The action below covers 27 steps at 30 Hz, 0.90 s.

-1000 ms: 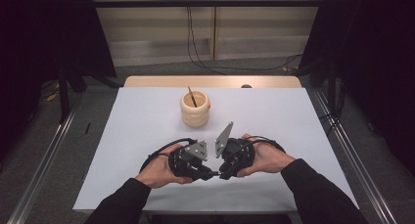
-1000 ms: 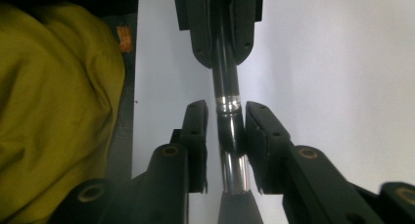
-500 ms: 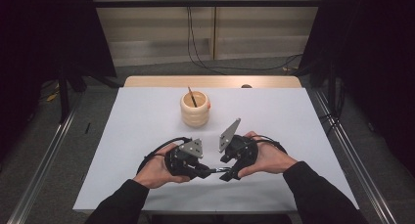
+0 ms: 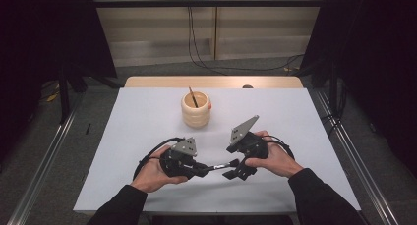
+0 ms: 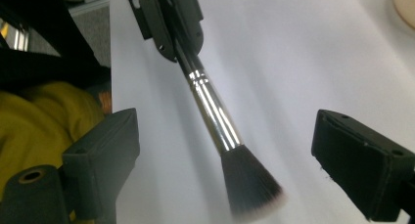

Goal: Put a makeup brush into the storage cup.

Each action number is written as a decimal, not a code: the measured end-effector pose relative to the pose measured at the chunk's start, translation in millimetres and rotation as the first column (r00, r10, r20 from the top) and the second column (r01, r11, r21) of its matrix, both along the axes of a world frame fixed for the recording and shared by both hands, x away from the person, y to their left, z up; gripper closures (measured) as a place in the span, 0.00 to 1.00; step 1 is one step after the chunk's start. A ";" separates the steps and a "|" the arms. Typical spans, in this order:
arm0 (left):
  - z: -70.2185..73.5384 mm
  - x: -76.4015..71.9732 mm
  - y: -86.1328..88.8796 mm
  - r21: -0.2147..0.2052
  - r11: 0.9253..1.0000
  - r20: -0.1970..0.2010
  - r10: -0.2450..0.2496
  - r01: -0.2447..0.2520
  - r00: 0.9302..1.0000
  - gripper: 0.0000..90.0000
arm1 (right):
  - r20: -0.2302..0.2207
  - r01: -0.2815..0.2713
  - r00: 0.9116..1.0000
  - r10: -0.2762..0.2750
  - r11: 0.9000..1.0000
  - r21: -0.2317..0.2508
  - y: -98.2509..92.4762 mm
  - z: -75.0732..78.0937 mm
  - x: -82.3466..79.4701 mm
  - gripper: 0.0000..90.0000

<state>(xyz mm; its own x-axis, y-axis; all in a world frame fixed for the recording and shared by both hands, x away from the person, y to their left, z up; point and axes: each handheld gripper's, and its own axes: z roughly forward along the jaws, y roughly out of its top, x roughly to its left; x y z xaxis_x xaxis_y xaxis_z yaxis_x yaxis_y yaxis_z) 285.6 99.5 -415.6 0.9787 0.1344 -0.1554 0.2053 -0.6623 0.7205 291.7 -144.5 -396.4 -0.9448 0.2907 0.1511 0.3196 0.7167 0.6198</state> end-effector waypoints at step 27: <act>-2.5 -12.3 22.2 -0.096 0.989 0.000 0.117 -0.116 0.993 0.88 | 0.062 0.128 0.986 -0.152 0.947 0.294 -43.4 -12.1 -8.8 0.17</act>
